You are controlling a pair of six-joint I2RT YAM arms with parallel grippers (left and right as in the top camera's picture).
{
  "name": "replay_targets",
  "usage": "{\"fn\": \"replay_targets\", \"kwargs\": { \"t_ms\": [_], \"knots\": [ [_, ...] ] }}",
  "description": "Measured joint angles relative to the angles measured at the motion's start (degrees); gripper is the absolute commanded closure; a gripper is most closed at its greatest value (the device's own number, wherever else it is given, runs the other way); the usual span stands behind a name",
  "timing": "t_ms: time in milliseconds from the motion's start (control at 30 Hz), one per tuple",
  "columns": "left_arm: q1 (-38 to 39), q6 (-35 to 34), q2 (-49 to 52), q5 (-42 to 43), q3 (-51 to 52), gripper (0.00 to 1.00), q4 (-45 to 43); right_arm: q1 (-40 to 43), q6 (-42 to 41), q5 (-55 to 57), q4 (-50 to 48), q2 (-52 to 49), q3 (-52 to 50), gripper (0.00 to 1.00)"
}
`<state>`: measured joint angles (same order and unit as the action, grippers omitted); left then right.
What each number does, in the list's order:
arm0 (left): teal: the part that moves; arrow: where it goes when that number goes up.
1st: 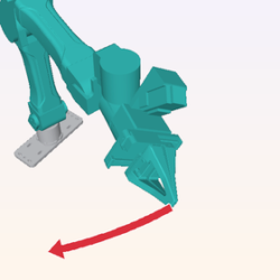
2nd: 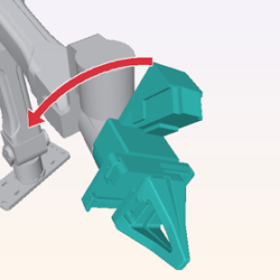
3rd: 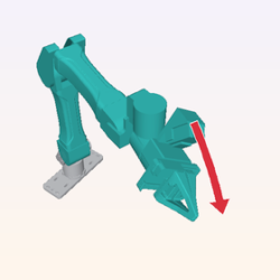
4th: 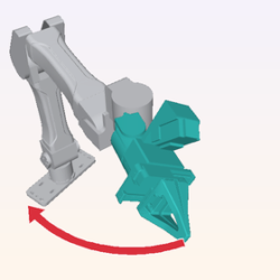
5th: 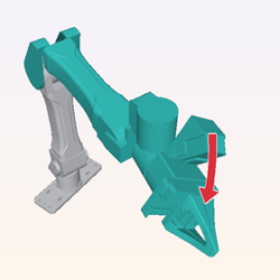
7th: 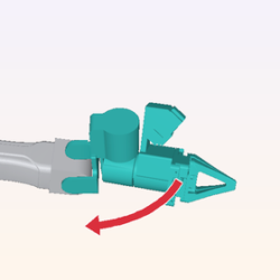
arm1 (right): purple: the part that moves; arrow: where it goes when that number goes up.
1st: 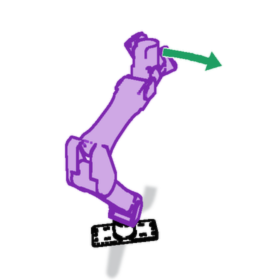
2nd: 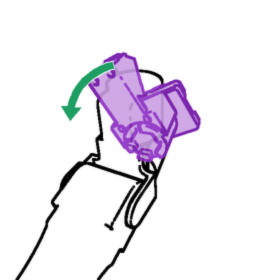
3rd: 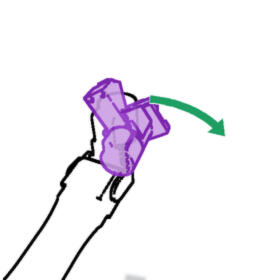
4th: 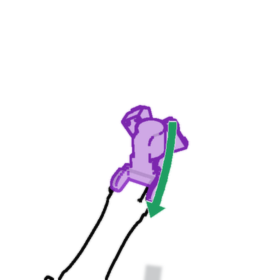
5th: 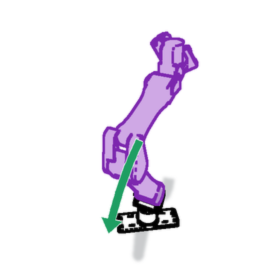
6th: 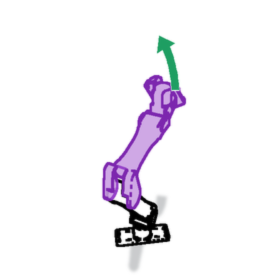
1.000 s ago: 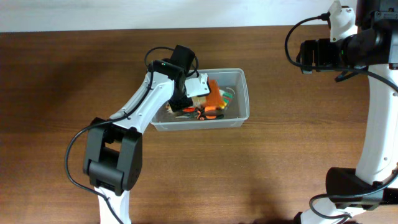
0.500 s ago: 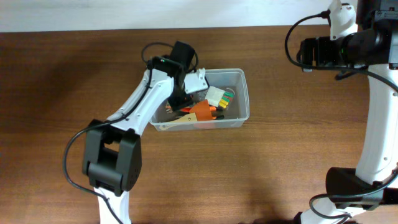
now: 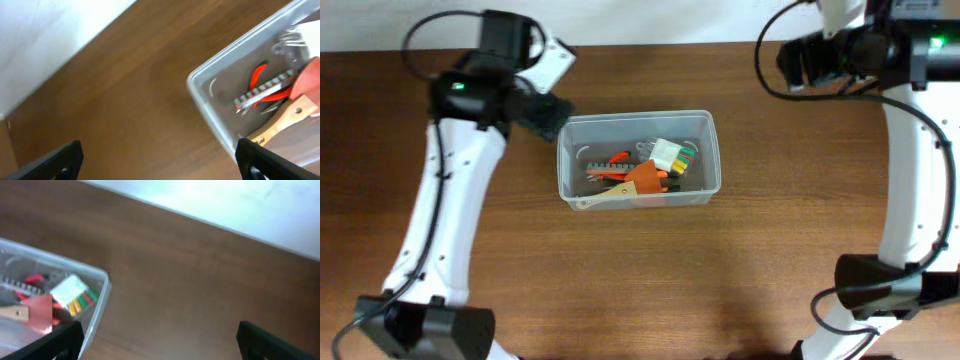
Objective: Pack container
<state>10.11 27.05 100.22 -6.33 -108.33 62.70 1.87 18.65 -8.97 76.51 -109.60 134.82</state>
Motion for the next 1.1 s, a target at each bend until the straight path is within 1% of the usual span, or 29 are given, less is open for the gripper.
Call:
{"fn": "replay_targets", "kwargs": {
  "t_ms": [100,167,233,367,633,767,933,1100],
  "knots": [
    [-2.1,-2.4,-1.6,-0.1,0.9,0.01,0.8,1.0,0.0,0.0,0.7,-0.1,-2.6,0.01],
    [-3.5,-3.7,-4.1,-0.2,3.6,0.01,0.7,2.5,-0.2,0.0,0.8,0.5,-5.6,0.01],
    [-4.9,-4.8,-9.2,-0.2,9.5,0.01,-0.2,4.5,-0.5,0.0,0.1,2.7,-12.0,0.01],
    [-5.2,-5.7,-18.0,-0.1,21.3,0.01,-7.5,6.1,-0.9,-0.6,-4.9,9.9,-25.1,0.01],
    [-5.2,-6.1,-38.1,0.5,48.3,0.01,-21.4,3.0,-1.5,-0.2,-19.0,33.9,-51.7,0.01],
    [-5.2,-7.1,-48.2,0.5,57.7,0.01,-25.6,0.1,-1.7,2.1,-26.0,46.4,-65.2,0.02],
    [-5.2,-9.3,-61.8,0.5,67.4,0.01,-28.3,-3.4,-1.7,4.7,-31.2,59.8,-81.1,0.01],
    [-5.2,-10.2,-69.8,0.3,70.8,0.01,-28.7,-5.1,-1.7,5.8,-31.7,70.9,-92.2,0.01]
  ]
}}
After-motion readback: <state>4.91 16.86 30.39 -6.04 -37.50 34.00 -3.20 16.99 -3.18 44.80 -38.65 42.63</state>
